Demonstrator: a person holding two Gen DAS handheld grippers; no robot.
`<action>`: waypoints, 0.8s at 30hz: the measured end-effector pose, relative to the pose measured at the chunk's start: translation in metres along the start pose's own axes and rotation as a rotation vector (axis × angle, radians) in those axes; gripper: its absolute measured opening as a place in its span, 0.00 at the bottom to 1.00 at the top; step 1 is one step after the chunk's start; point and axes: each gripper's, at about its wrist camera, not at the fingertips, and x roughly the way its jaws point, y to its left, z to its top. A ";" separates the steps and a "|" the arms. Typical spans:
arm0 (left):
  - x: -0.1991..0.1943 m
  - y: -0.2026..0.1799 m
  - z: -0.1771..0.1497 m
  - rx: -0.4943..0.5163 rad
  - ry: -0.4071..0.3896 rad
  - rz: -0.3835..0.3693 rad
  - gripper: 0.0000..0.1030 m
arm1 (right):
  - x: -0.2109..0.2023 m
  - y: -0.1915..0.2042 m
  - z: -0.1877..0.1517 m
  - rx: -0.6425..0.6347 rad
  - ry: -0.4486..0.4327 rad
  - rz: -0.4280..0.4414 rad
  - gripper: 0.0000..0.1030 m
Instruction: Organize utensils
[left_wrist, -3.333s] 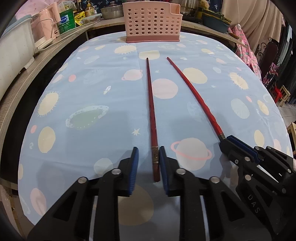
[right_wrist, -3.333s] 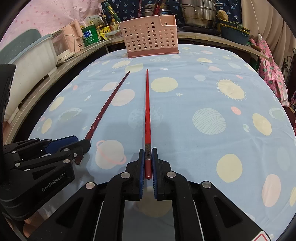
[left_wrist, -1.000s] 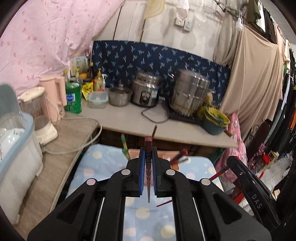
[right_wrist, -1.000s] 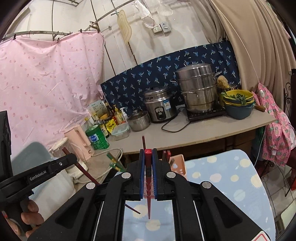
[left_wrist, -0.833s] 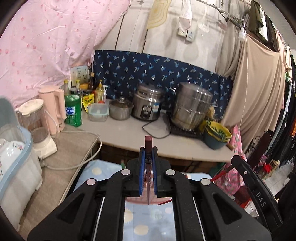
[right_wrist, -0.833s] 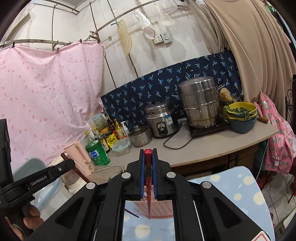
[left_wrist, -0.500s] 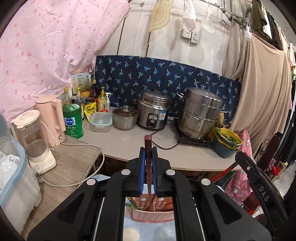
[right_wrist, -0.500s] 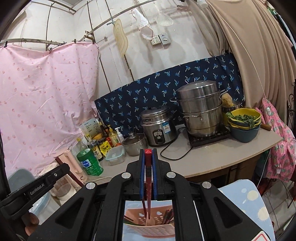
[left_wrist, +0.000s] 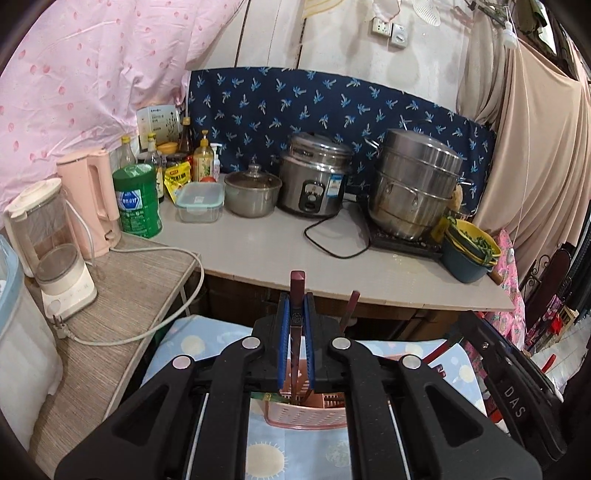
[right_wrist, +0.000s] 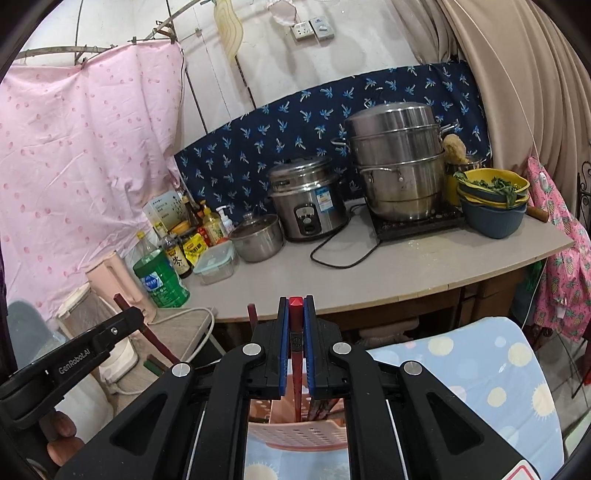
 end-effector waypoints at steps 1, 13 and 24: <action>0.001 -0.001 -0.002 -0.001 0.004 0.000 0.08 | 0.000 0.000 -0.002 -0.001 0.007 -0.001 0.07; -0.022 -0.006 -0.017 0.019 -0.003 0.009 0.20 | -0.026 -0.004 -0.005 0.017 -0.003 0.021 0.07; -0.058 -0.009 -0.051 0.055 0.018 0.037 0.29 | -0.068 0.014 -0.042 -0.065 0.044 0.046 0.12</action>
